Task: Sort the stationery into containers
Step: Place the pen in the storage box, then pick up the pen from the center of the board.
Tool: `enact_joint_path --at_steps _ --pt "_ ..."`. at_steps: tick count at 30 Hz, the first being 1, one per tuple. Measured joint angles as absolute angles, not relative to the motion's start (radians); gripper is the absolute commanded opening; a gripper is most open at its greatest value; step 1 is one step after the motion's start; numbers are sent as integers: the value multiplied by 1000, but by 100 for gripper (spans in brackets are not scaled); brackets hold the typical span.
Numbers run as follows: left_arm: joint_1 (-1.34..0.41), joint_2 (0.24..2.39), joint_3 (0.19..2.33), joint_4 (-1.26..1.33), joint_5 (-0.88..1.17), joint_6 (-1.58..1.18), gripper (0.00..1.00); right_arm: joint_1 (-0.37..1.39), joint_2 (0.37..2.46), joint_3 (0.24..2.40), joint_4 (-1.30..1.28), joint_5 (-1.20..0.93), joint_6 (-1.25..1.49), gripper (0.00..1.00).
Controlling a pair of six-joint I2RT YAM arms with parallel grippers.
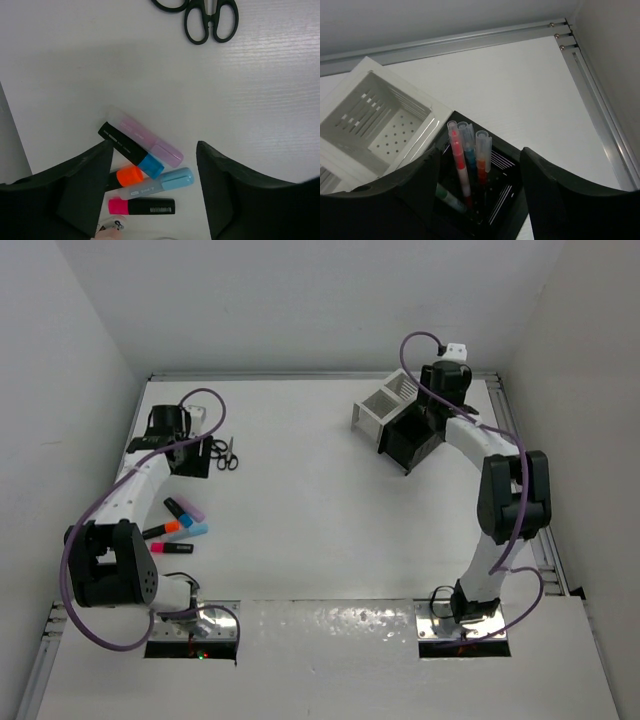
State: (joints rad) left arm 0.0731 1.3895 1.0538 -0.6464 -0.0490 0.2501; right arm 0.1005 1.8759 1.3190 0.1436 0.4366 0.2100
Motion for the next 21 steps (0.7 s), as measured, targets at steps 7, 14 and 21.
enact_joint_path --at_steps 7,14,21 --pt "152 1416 1060 -654 -22 235 24 141 1633 1210 157 371 232 30" --pt "235 1485 1101 -694 97 230 22 354 1446 1069 200 304 238 30" --pt "236 1494 1140 -753 109 327 48 466 1437 991 120 246 272 45"
